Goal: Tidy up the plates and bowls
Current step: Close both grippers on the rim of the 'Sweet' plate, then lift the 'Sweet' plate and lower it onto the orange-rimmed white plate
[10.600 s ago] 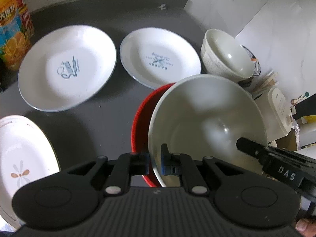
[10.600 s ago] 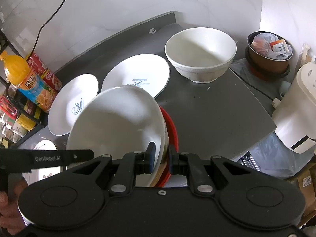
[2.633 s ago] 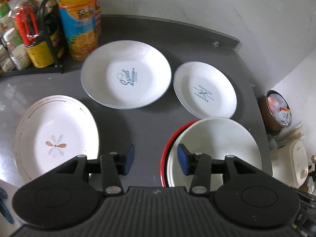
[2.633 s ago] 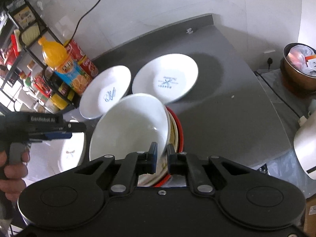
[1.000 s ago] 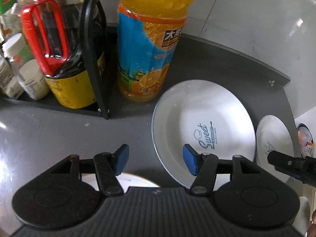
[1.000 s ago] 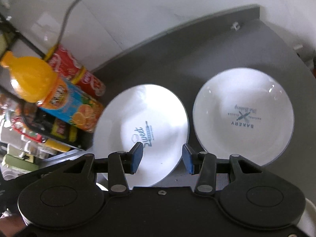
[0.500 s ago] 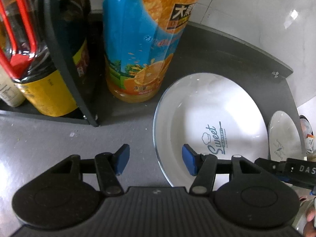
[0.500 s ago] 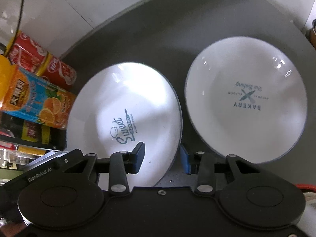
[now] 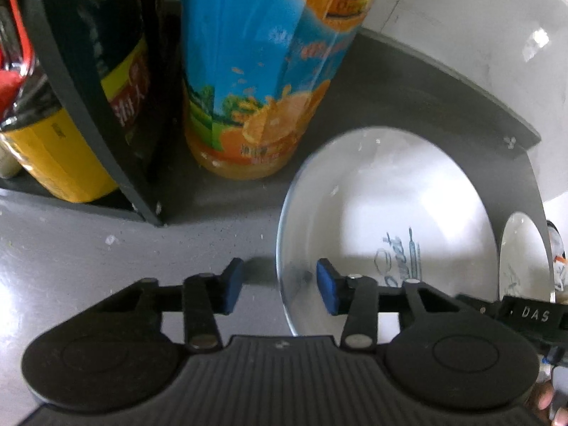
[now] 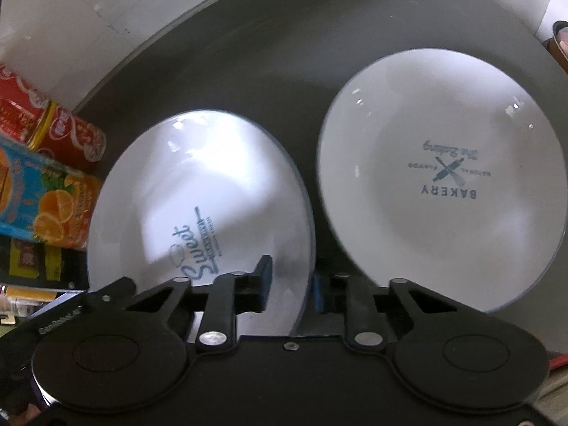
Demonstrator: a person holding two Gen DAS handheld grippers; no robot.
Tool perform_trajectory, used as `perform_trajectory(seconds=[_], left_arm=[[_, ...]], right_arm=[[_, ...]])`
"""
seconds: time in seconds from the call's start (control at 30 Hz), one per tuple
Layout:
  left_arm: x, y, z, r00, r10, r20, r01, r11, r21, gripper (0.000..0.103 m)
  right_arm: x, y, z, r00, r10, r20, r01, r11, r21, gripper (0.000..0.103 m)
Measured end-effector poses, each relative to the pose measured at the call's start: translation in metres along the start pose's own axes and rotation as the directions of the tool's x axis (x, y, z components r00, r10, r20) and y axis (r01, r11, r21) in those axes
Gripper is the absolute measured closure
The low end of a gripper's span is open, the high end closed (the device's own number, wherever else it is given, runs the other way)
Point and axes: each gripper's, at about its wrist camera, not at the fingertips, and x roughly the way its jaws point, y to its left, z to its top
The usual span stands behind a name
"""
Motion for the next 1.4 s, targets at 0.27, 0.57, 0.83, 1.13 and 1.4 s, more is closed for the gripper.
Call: perform_trajectory(seconds=[0.27,0.57,0.83,1.13,1.4], left_arm=[[-0.010,0.001,-0.002,0.999,-0.035,0.008,0.035,0.999,-0.036,0.088],[-0.036,0.003,-0.008,0.997,-0.046,0.069,0.050,0.996,-0.067,0.093],[-0.060,0.000,-0.020,0.994,-0.028,0.104,0.038,0.994,-0.099,0.094],[-0.085,-0.008,-0.043,0.988,0.005,0.153,0.015,0.991,-0.131,0.094],[-0.118,-0.018,-0.060,0.977,0.053,0.205,-0.022,0.988,-0.151,0.094]], right_arm=[[-0.011,-0.006,-0.004,0.998,0.041,0.042,-0.039,0.998,-0.046,0.090],[-0.041,-0.004,-0.006,0.986,0.120,0.118,-0.101,0.983,-0.154,0.093],[-0.058,-0.007,-0.014,0.979,0.156,0.132,-0.127,0.971,-0.204,0.093],[-0.085,-0.015,-0.024,0.963,0.224,0.153,-0.180,0.949,-0.259,0.093],[-0.105,-0.022,-0.036,0.949,0.284,0.135,-0.229,0.919,-0.320,0.092]])
